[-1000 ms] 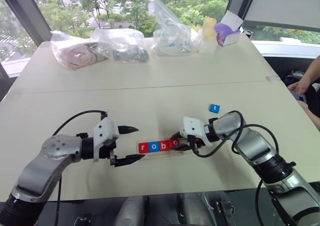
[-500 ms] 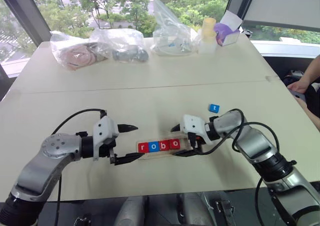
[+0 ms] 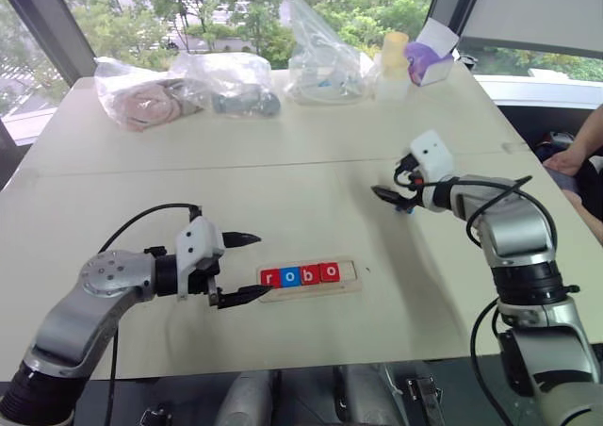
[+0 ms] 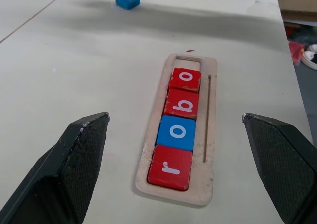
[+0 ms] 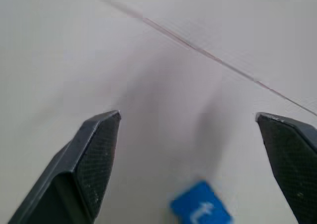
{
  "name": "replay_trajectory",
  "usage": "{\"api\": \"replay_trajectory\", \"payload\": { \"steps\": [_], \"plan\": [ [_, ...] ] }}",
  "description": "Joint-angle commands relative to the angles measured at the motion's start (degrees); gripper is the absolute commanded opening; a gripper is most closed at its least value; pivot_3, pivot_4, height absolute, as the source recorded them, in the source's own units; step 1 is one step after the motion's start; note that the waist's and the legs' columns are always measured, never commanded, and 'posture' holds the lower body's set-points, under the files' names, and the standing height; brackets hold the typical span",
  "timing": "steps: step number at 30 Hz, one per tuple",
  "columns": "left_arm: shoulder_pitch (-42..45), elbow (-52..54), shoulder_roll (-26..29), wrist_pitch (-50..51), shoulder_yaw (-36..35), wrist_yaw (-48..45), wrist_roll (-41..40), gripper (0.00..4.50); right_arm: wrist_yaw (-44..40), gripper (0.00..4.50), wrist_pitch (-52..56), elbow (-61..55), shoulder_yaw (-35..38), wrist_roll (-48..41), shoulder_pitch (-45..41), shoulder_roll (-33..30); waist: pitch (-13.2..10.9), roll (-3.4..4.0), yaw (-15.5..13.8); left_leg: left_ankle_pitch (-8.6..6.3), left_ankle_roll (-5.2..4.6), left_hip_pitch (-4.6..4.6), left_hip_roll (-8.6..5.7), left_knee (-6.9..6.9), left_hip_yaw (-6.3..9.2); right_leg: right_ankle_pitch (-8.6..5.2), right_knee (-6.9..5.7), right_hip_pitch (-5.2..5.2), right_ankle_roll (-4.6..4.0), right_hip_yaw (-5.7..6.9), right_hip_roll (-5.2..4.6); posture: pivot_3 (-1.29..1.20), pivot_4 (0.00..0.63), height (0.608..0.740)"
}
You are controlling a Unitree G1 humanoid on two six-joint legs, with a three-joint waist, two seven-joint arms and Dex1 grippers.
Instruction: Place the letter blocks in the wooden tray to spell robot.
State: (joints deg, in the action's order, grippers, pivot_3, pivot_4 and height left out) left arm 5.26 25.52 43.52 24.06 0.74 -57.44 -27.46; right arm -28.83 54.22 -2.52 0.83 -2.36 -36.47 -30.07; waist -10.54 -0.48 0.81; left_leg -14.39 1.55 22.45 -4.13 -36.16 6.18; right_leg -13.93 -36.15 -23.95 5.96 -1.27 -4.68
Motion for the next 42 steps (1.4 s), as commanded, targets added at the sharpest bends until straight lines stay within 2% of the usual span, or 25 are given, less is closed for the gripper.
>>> {"api": "replay_trajectory", "payload": {
  "steps": [1, 7, 18, 21, 25, 26, 29, 35, 42],
  "plan": [
    [1.46, -0.67, -0.46, -1.98, 0.57, -0.60, 0.73, 4.50, 8.41, 4.45, 6.37, -3.38, 4.85, 1.33, 0.26, 3.31, 0.00, 0.00, -0.02, 0.00, 0.00, 0.00, 0.00, 0.00, -0.01, 0.00, -0.01, -0.01, 0.00, 0.00, 0.01, 0.00, 0.150, 0.740],
    [2.80, -2.39, -0.93, -3.00, 1.36, -1.51, 1.60, 4.50, 16.09, 4.45, 12.31, -4.50, 8.27, 1.47, 1.84, 9.46, 0.01, 0.01, 0.05, 0.01, 0.01, 0.02, 0.00, 0.00, -0.03, 0.01, -0.03, -0.03, 0.00, -0.01, 0.09, 0.00, 0.150, 0.740],
    [1.62, -1.40, -0.80, -3.17, 0.56, -1.33, 1.59, 4.50, 21.50, 4.45, 15.82, -1.65, 11.16, -0.17, 2.09, 16.29, 0.03, 0.02, 0.23, 0.02, 0.00, 0.00, 0.00, -0.01, -0.07, 0.02, -0.05, -0.04, 0.01, -0.03, 0.13, 0.00, 0.150, 0.740],
    [1.43, -0.77, -0.74, -2.65, 0.17, -1.47, 0.68, 4.50, 22.29, 3.64, 16.30, -1.52, 10.74, -0.29, 1.40, 17.37, 0.03, 0.03, 0.28, 0.02, 0.00, -0.02, 0.01, -0.01, -0.06, 0.03, -0.06, -0.03, -0.01, -0.03, 0.14, 0.00, 0.150, 0.740],
    [2.37, -0.58, -1.04, -1.67, -0.29, -1.67, -1.08, 4.50, 22.86, 1.58, 17.90, -3.33, 9.30, -0.70, 1.40, 18.13, 0.04, 0.03, 0.25, 0.02, 0.00, -0.02, 0.01, -0.01, -0.06, 0.03, -0.07, -0.03, -0.01, -0.03, 0.15, 0.00, 0.150, 0.740],
    [2.70, -0.64, -1.20, -1.51, -0.42, -1.63, -1.55, 4.50, 22.99, 1.41, 18.34, -3.79, 9.07, -0.80, 1.42, 18.22, 0.04, 0.03, 0.25, 0.02, 0.00, -0.02, 0.01, -0.02, -0.06, 0.03, -0.06, -0.03, -0.01, -0.03, 0.15, 0.00, 0.150, 0.740],
    [3.60, -0.92, -1.60, -1.51, -0.55, -1.61, -2.29, 4.50, 23.01, 1.41, 20.52, -6.06, 8.71, -1.19, 1.63, 18.16, 0.04, 0.03, 0.24, 0.02, 0.00, -0.02, 0.01, -0.02, -0.06, 0.03, -0.06, -0.03, -0.01, -0.03, 0.15, 0.00, 0.150, 0.740],
    [5.24, -2.68, -1.87, -2.57, -0.30, -3.75, -2.65, 4.50, 18.47, 1.41, 37.06, -24.90, 6.54, -5.90, 6.18, 13.13, 0.02, 0.05, 0.13, 0.02, 0.00, 0.03, 0.00, 0.03, -0.04, 0.03, -0.06, -0.08, -0.01, -0.02, 0.14, 0.00, 0.150, 0.740],
    [7.06, -5.68, -2.48, -3.77, -0.48, -5.78, -2.76, 4.50, 16.54, 1.41, 38.28, -40.62, 10.86, -18.08, 19.78, 9.90, 0.03, 0.04, 0.02, 0.02, -0.01, 0.04, 0.00, 0.00, -0.02, 0.02, -0.02, -0.03, 0.00, 0.04, 0.12, 0.00, 0.150, 0.740]
  ]
}}
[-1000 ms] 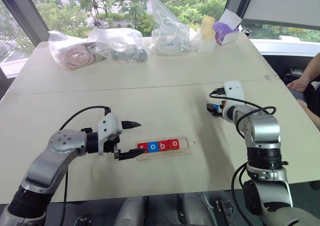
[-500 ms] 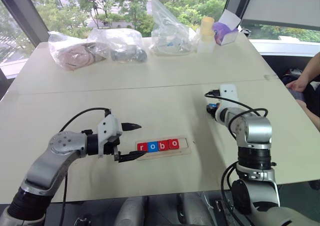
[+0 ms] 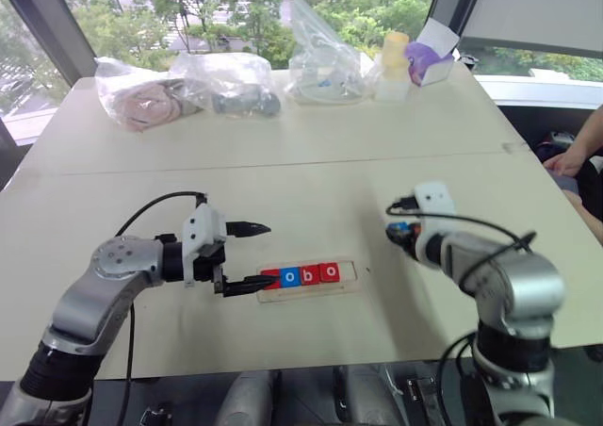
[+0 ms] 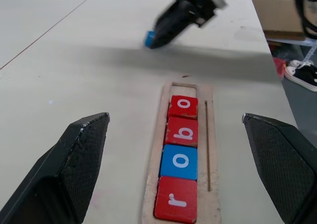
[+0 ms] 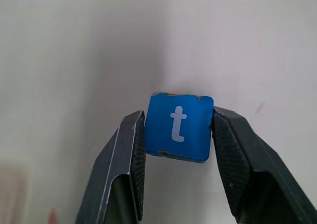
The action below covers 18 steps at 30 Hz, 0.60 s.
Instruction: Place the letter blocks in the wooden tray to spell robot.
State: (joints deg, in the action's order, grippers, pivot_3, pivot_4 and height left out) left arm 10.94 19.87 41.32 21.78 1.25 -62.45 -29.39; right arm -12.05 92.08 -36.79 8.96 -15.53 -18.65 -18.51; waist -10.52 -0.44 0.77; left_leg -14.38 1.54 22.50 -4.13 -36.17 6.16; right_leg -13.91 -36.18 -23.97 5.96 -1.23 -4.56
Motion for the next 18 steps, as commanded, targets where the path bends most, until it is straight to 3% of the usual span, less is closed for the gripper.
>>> {"api": "replay_trajectory", "payload": {
  "steps": [1, 5, 7, 12, 15, 18],
  "plan": [
    [1.73, -0.40, -0.53, -1.62, -1.00, -0.94, -0.96, 4.50, -0.01, 1.41, 0.42, -7.73, 3.65, -6.84, 3.46, -2.24, 0.00, 0.00, 0.05, 0.00, 0.00, 0.00, 0.00, -0.03, -0.01, 0.00, 0.00, 0.00, 0.00, 0.00, 0.00, 0.00, 0.150, 0.740],
    [2.77, -0.80, -1.75, -1.11, -1.66, -1.22, -2.61, 4.50, 3.07, 1.41, 0.42, -9.88, 6.09, -13.55, 6.61, -3.84, 0.01, -0.01, 0.15, 0.00, 0.00, -0.03, 0.03, -0.04, -0.01, 0.00, 0.00, 0.04, 0.01, -0.01, 0.02, 0.00, 0.150, 0.740],
    [3.14, -1.02, -2.19, -0.87, -1.90, -1.27, -3.20, 4.50, 5.28, 2.44, 0.42, -9.70, 6.74, -16.49, 6.79, -4.33, 0.00, -0.01, 0.19, 0.00, 0.00, -0.03, 0.04, -0.05, 0.00, 0.00, -0.01, 0.04, 0.01, 0.00, 0.02, 0.00, 0.150, 0.740],
    [4.64, -1.02, -3.76, 2.42, -3.60, 0.70, -7.09, 4.50, 8.27, 4.49, 0.42, -7.38, 7.49, -25.12, 4.77, -8.38, 0.00, -0.02, 0.02, 0.00, 0.00, -0.02, 0.03, -0.07, 0.00, 0.00, 0.00, 0.06, 0.01, 0.00, 0.01, 0.00, 0.150, 0.740],
    [4.97, -0.20, -3.32, 4.42, -3.99, 0.84, -8.72, 4.50, 2.97, 4.49, 0.42, -3.62, 5.95, -31.79, 1.24, -18.57, -0.02, -0.01, 0.02, 0.00, -0.01, -0.02, 0.02, -0.08, -0.01, -0.01, 0.01, 0.08, 0.01, 0.00, 0.01, 0.00, 0.150, 0.740],
    [4.92, 0.23, -2.46, 5.09, -3.76, 0.09, -8.86, 4.50, -9.86, 4.49, -3.25, -1.56, 3.06, -34.10, -0.77, -29.56, -0.02, -0.03, 0.01, 0.00, -0.02, -0.03, 0.03, -0.07, -0.01, -0.02, 0.06, 0.14, 0.02, 0.07, 0.02, 0.00, 0.150, 0.740]
  ]
}}
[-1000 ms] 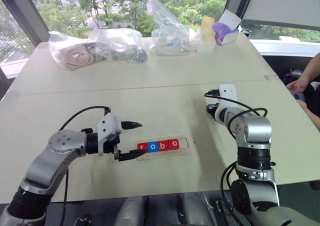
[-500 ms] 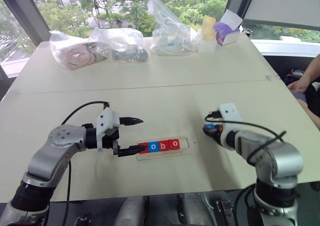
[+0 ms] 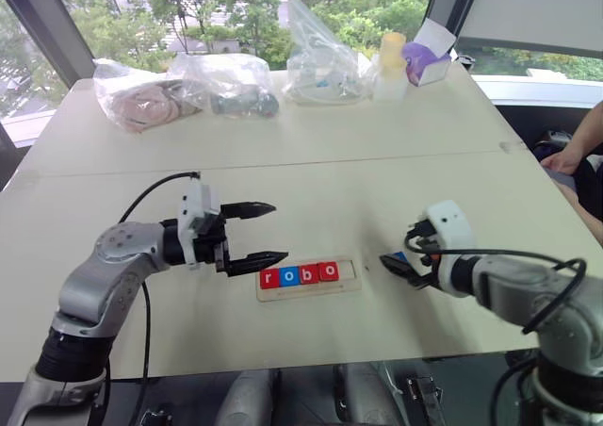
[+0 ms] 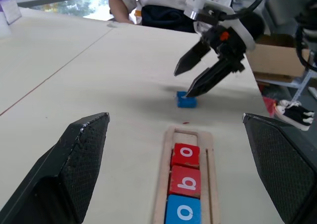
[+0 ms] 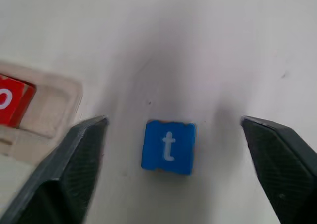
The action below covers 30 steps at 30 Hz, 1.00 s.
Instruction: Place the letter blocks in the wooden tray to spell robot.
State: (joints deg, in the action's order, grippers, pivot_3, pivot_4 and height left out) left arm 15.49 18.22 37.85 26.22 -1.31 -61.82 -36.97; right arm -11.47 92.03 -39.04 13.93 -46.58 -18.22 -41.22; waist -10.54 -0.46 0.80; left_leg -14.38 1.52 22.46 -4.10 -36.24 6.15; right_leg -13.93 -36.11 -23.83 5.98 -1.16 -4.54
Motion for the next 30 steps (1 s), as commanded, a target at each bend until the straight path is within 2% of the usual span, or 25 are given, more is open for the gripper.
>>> {"api": "replay_trajectory", "payload": {
  "steps": [1, 4, 7, 11, 14, 18, 25, 28, 30],
  "plan": [
    [0.26, 1.93, 1.26, 0.51, -1.02, -0.87, -1.03, 4.50, -15.01, 4.49, -8.87, 1.37, -3.69, -1.10, -0.29, -10.66, 0.00, -0.01, -0.03, -0.01, -0.02, 0.00, 0.02, -0.01, 0.02, -0.01, 0.03, 0.04, 0.01, 0.05, 0.02, 0.00, 0.150, 0.740],
    [-0.32, 2.45, 1.82, 0.77, -0.59, -1.41, -0.81, 4.50, -30.06, 4.49, -29.89, 5.36, -8.22, 7.08, 5.13, -19.12, -0.01, -0.02, -0.07, -0.04, -0.07, -0.01, 0.02, 0.01, 0.04, -0.07, 0.09, 0.09, 0.08, 0.13, 0.01, 0.00, 0.150, 0.740],
    [-0.61, 3.11, 1.40, 1.67, -0.55, -0.77, -1.59, 4.50, -43.54, 4.49, -48.08, 13.46, -11.24, 13.24, 8.63, -21.53, -0.04, -0.09, -0.06, -0.07, -0.11, -0.04, -0.01, -0.03, -0.01, -0.11, 0.17, 0.21, 0.17, 0.12, -0.04, 0.00, 0.150, 0.740],
    [-0.72, 3.73, 1.44, 2.51, -0.43, -0.70, -2.12, 4.50, -51.04, 4.49, -64.15, 21.84, -16.95, 22.33, 6.90, -21.14, -0.08, -0.11, 0.10, -0.08, -0.12, -0.08, -0.02, -0.12, -0.05, -0.11, 0.17, 0.26, 0.19, 0.08, -0.08, 0.00, 0.150, 0.740],
    [-0.76, 4.17, 1.50, 2.95, -0.51, -0.54, -2.50, 4.50, -54.98, 4.49, -80.20, 30.74, -22.71, 32.65, 4.22, -20.37, -0.08, -0.11, 0.07, -0.07, -0.10, -0.11, -0.01, -0.12, -0.04, -0.11, 0.11, 0.25, 0.17, 0.05, -0.07, 0.00, 0.150, 0.740],
    [-0.79, 4.53, 1.53, 3.37, -0.69, -0.47, -2.62, 4.50, -57.62, 4.49, -88.81, 40.77, -26.17, 37.62, -0.66, -16.88, -0.11, -0.15, -0.03, -0.07, -0.08, -0.12, -0.02, -0.11, -0.03, -0.11, 0.11, 0.25, 0.17, 0.03, -0.08, 0.00, 0.150, 0.740],
    [-1.43, 5.83, 1.61, 3.91, -1.09, 0.19, -3.37, 4.50, -61.75, 4.49, -95.51, 52.17, -28.33, 41.46, -6.36, -12.10, -0.12, -0.17, -0.01, -0.04, -0.04, -0.16, -0.01, -0.12, 0.00, -0.08, 0.10, 0.28, 0.12, 0.00, -0.07, 0.00, 0.150, 0.740],
    [-2.18, 6.69, 2.04, 4.27, -1.41, 0.37, -3.87, 4.50, -63.13, 3.68, -96.92, 54.08, -28.23, 41.59, -7.16, -11.38, -0.12, -0.18, -0.02, -0.04, -0.03, -0.19, -0.02, -0.13, 0.03, -0.08, 0.10, 0.33, 0.11, 0.00, -0.07, 0.00, 0.150, 0.740],
    [-2.40, 6.96, 2.18, 4.46, -1.58, 0.44, -3.97, 4.50, -63.97, 2.69, -96.88, 54.15, -27.94, 41.26, -7.26, -11.18, -0.11, -0.18, -0.02, -0.04, -0.03, -0.20, -0.02, -0.13, 0.03, -0.08, 0.10, 0.34, 0.10, 0.00, -0.07, 0.00, 0.150, 0.740]
  ]
}}
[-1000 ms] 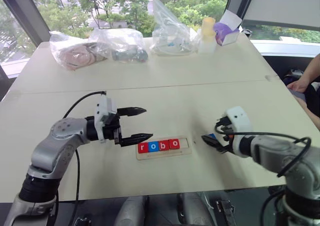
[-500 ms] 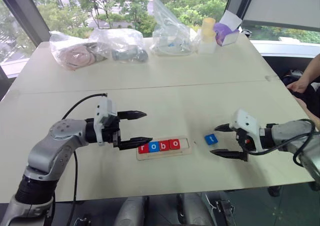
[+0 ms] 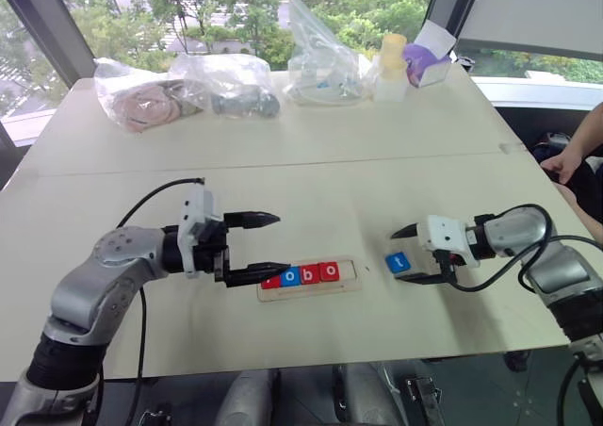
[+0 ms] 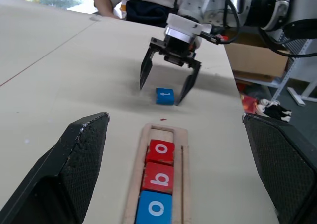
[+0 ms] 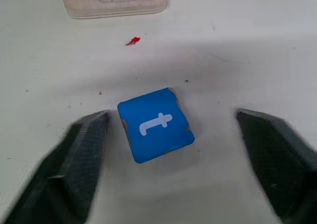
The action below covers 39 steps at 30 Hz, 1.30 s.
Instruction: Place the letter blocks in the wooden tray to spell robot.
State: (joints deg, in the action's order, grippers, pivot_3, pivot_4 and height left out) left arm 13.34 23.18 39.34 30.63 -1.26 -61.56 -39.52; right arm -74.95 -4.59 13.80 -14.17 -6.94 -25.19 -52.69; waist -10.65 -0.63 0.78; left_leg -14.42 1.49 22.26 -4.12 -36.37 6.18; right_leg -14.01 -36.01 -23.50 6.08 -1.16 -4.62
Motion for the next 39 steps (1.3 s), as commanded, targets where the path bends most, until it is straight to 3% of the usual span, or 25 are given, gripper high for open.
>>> {"api": "replay_trajectory", "payload": {
  "steps": [1, 3, 4, 15, 23, 39],
  "plan": [
    [-0.36, 2.10, 0.75, 0.12, -1.73, 0.22, -1.43, 4.50, -0.86, 2.13, -0.20, 0.93, 0.35, 1.35, -0.15, 0.28, 0.00, 0.00, -0.03, 0.00, 0.00, 0.00, 0.00, -0.01, 0.00, 0.00, 0.00, 0.00, 0.00, 0.00, 0.00, 0.00, 0.150, 0.740],
    [-0.56, 2.18, 0.85, 0.11, -1.80, 0.33, -1.27, 4.50, -1.41, 1.17, 1.37, -2.51, 1.15, -0.08, 0.96, -0.15, 0.00, 0.00, -0.05, 0.00, 0.00, 0.00, 0.00, -0.02, 0.00, 0.01, -0.01, 0.00, -0.02, 0.00, 0.00, 0.00, 0.150, 0.740],
    [-0.61, 2.20, 0.86, 0.09, -1.80, 0.38, -1.21, 4.50, -1.49, 1.12, 1.68, -3.98, 1.44, -0.39, 1.48, -0.37, 0.00, 0.00, -0.06, 0.00, 0.00, 0.00, 0.00, -0.02, 0.01, 0.01, -0.01, 0.00, -0.02, 0.00, -0.02, 0.00, 0.150, 0.740],
    [-0.34, 2.00, 0.78, 0.21, -1.32, 0.37, -1.12, 4.50, 0.07, 1.12, 18.17, -23.58, 0.13, -3.65, 2.29, 2.51, -0.01, 0.03, -0.18, 0.00, 0.01, 0.04, 0.01, 0.01, 0.06, 0.01, -0.02, -0.06, -0.02, 0.00, -0.07, 0.00, 0.150, 0.740],
    [-0.91, 2.83, 1.03, 0.72, -1.39, 0.74, -1.41, 4.50, 3.59, 1.12, 20.63, -23.48, -3.84, 0.33, -0.47, 7.57, -0.01, 0.02, -0.21, 0.00, 0.01, 0.07, -0.01, 0.01, 0.06, 0.01, -0.01, -0.08, -0.02, 0.02, -0.08, 0.00, 0.150, 0.740],
    [-0.56, 3.47, 0.87, 1.42, -1.48, 1.99, -1.39, 4.50, 3.57, 1.12, 20.82, -21.84, -5.59, 2.55, -1.53, 9.10, -0.01, 0.02, -0.14, 0.00, 0.01, 0.07, -0.01, 0.01, 0.06, 0.01, -0.01, -0.09, -0.02, 0.03, -0.06, 0.00, 0.150, 0.740]
  ]
}}
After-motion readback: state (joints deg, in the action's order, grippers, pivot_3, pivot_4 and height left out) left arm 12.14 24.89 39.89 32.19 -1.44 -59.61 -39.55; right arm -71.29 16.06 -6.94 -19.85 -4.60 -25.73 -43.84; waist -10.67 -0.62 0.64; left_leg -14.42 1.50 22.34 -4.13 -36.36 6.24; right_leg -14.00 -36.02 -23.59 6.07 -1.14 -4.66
